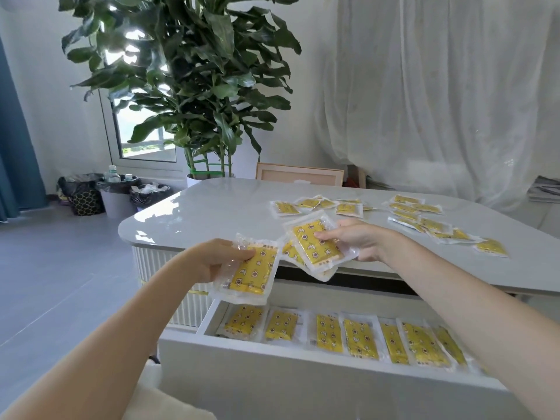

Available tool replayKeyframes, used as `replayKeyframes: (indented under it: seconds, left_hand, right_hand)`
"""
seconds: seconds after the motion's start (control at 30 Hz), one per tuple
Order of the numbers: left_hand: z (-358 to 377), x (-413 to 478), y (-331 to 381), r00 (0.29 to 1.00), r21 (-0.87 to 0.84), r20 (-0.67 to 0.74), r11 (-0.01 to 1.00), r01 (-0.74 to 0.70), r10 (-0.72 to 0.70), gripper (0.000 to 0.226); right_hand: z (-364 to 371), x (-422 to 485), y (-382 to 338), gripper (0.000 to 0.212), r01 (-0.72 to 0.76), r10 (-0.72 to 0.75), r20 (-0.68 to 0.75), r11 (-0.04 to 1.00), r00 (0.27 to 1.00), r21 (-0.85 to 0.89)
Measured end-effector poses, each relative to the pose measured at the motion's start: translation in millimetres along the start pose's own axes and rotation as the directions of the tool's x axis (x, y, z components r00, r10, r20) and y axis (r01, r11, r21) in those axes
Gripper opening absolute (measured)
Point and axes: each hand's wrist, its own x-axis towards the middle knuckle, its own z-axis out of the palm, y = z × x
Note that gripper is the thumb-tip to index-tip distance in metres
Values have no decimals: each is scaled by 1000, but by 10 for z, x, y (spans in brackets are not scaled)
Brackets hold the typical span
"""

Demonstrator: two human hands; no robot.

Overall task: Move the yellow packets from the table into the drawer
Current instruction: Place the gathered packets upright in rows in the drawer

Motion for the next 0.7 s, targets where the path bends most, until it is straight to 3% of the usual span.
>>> replayKeyframes:
  seconds: [0.2, 0.47, 0.57, 0.7]
  left_hand:
    - [31, -121, -86, 980, 198, 177, 978, 58, -94, 31]
    - [158, 22, -200, 958, 360, 177, 921, 151, -226, 26]
    - [274, 132, -266, 959, 388, 165, 910, 149, -228, 47]
    - [443, 301, -372, 972, 381, 114, 912, 150, -207, 73]
  right_hand:
    - [-75, -259, 283, 20, -160, 167, 115, 985, 979, -64]
    - [-285, -423, 635, 12, -355, 357, 191, 934, 914, -46]
    - [-349, -358, 806, 27, -403, 410, 156, 912, 899, -77]
    - [-308, -199, 1018, 30, -426, 426, 55, 905, 903, -19]
